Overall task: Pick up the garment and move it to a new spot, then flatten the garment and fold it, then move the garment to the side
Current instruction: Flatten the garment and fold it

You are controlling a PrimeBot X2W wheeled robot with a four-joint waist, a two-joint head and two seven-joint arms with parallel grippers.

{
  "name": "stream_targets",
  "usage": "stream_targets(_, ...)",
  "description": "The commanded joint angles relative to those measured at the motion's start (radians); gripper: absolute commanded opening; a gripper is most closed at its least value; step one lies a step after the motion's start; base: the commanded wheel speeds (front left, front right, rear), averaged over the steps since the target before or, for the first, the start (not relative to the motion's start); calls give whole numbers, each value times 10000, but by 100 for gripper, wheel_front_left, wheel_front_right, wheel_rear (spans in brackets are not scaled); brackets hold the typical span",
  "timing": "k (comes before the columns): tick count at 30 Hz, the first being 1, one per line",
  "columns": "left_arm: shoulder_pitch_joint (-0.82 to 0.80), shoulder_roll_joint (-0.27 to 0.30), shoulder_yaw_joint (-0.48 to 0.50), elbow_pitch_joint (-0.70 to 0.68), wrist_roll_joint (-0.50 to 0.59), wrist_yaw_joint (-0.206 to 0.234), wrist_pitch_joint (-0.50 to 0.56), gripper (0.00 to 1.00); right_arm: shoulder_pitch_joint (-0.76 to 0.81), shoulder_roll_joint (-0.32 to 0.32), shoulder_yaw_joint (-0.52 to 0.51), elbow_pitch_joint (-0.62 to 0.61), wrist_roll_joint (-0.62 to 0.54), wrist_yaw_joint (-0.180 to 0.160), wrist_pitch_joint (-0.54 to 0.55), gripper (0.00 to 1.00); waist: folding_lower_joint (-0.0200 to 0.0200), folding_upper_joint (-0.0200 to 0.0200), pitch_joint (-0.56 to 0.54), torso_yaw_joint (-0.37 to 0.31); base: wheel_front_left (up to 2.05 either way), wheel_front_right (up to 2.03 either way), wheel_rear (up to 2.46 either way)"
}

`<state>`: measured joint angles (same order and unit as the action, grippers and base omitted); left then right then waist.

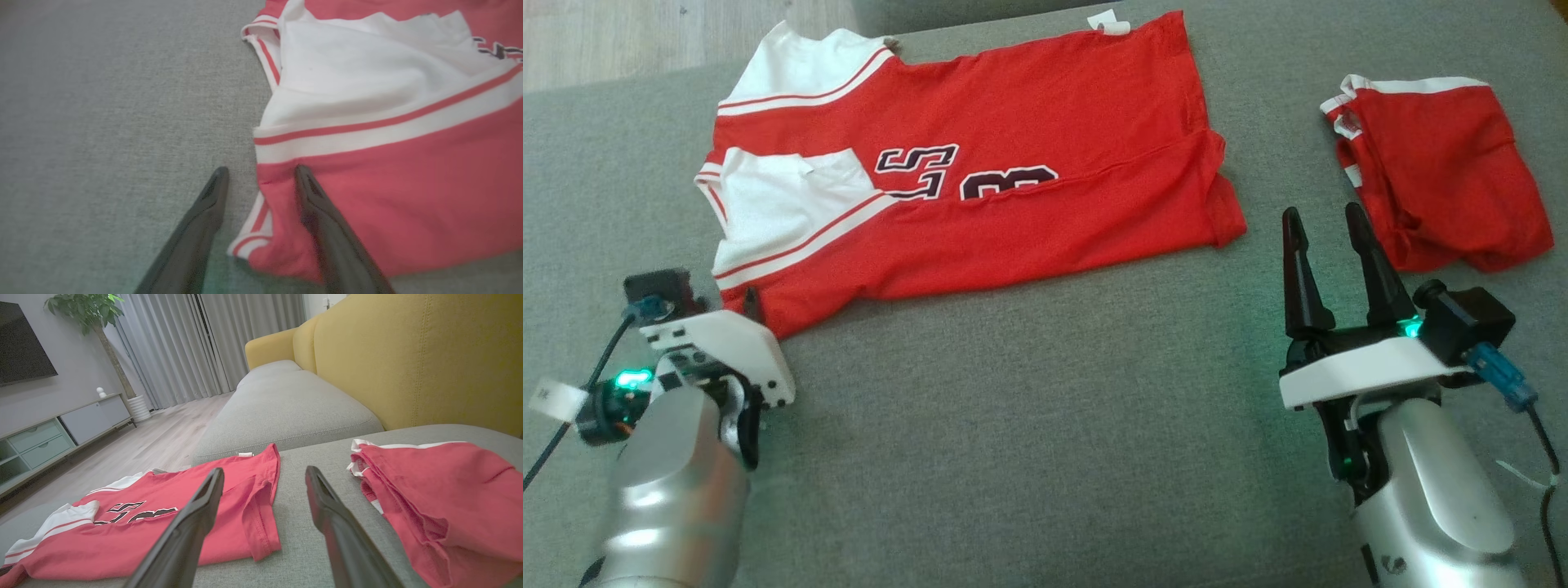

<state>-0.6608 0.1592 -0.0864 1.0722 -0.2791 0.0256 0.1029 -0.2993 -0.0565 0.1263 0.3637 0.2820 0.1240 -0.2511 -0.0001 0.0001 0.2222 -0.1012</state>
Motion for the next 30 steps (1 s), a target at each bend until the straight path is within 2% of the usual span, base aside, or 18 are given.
stream_targets(1, 307, 138, 88, 373, -23, -39, 307, 0, -349, 62, 264, -366, 80, 67, -107, 100, 1, -1, -13, 24, 0, 0, 0)
stream_targets(4, 239, 149, 121, 196, -69, -7, -288, 0, -360, 62, 310, -302, 8, 67, -107, 100, 1, -1, -37, 104, 0, 0, 0)
stream_targets(8, 129, 128, 208, -314, -122, 58, -1738, 0, -465, 62, 309, -56, -254, 67, -107, 100, 1, -1, -68, 263, 0, 0, 0)
stream_targets(9, 129, 128, 208, -314, -122, 58, -1738, 0, -465, 62, 309, -56, -254, 67, -107, 100, 1, -1, -68, 263, 0, 0, 0)
stream_targets(14, 85, -75, 22, -1001, 19, -29, -3188, 0, -878, 62, 70, 852, -681, 67, 101, 100, 1, -1, -128, 557, 0, 0, 0)
stream_targets(18, 168, -194, -207, -1574, 269, 82, -3523, 0, -1371, 62, -277, 1855, -763, 67, 769, 100, 1, -1, -183, 811, 0, 0, 0)
stream_targets(21, 312, -306, -329, -2031, 381, 135, -3602, 0, -1784, 62, -450, 2692, -381, 67, 1330, 100, 1, -1, -237, 1002, 0, 0, 0)
stream_targets(30, 828, -503, -497, -3257, 464, 19, -3643, 0, -3229, 62, -840, 5446, 274, 67, 2304, 100, 1, -1, -285, 1374, 0, 0, 0)
